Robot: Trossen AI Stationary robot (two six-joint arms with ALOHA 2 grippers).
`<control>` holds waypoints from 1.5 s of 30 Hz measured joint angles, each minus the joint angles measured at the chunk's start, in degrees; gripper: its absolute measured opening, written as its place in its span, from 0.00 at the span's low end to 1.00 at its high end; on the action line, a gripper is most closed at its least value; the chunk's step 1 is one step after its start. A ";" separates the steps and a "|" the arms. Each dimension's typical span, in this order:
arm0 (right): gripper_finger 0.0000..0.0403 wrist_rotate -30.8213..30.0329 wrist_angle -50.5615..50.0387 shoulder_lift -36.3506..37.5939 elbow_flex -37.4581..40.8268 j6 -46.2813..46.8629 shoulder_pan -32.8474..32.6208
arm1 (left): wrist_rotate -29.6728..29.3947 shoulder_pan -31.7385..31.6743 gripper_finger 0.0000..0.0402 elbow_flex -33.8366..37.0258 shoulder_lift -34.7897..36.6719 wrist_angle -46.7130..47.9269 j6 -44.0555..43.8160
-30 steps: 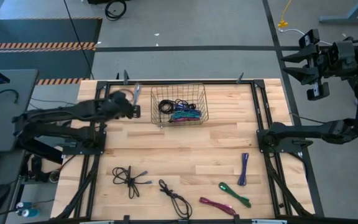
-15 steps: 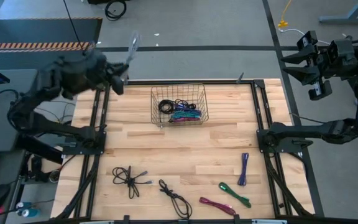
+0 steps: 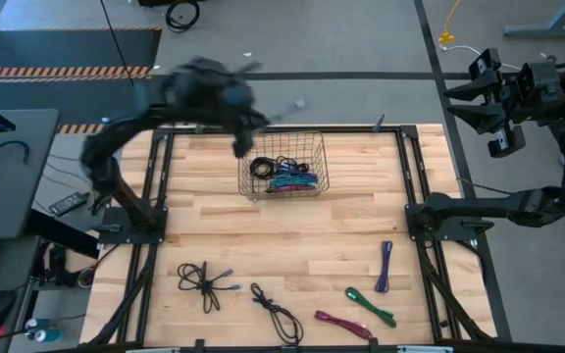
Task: Pick and place USB-C Cables
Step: Put the white charger cable into the wire basket
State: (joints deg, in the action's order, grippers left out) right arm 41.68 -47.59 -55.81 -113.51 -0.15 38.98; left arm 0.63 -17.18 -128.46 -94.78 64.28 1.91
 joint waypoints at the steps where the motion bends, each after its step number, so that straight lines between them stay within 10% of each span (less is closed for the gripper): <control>1: 0.33 -0.01 0.00 0.00 0.00 0.41 0.00 | 1.78 -0.55 0.04 1.21 -1.38 1.48 -0.07; 26: 0.33 0.67 -1.19 0.00 0.00 2.02 -0.02 | 5.04 -2.16 0.04 6.35 -29.83 13.26 11.99; 45: 0.33 0.67 -1.90 0.00 0.00 1.50 0.00 | 5.17 -2.27 0.04 8.52 -34.75 13.63 13.57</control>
State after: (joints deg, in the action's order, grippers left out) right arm 42.35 -49.50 -55.81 -113.51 1.35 38.98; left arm 5.80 -19.44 -119.94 -129.54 77.91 15.49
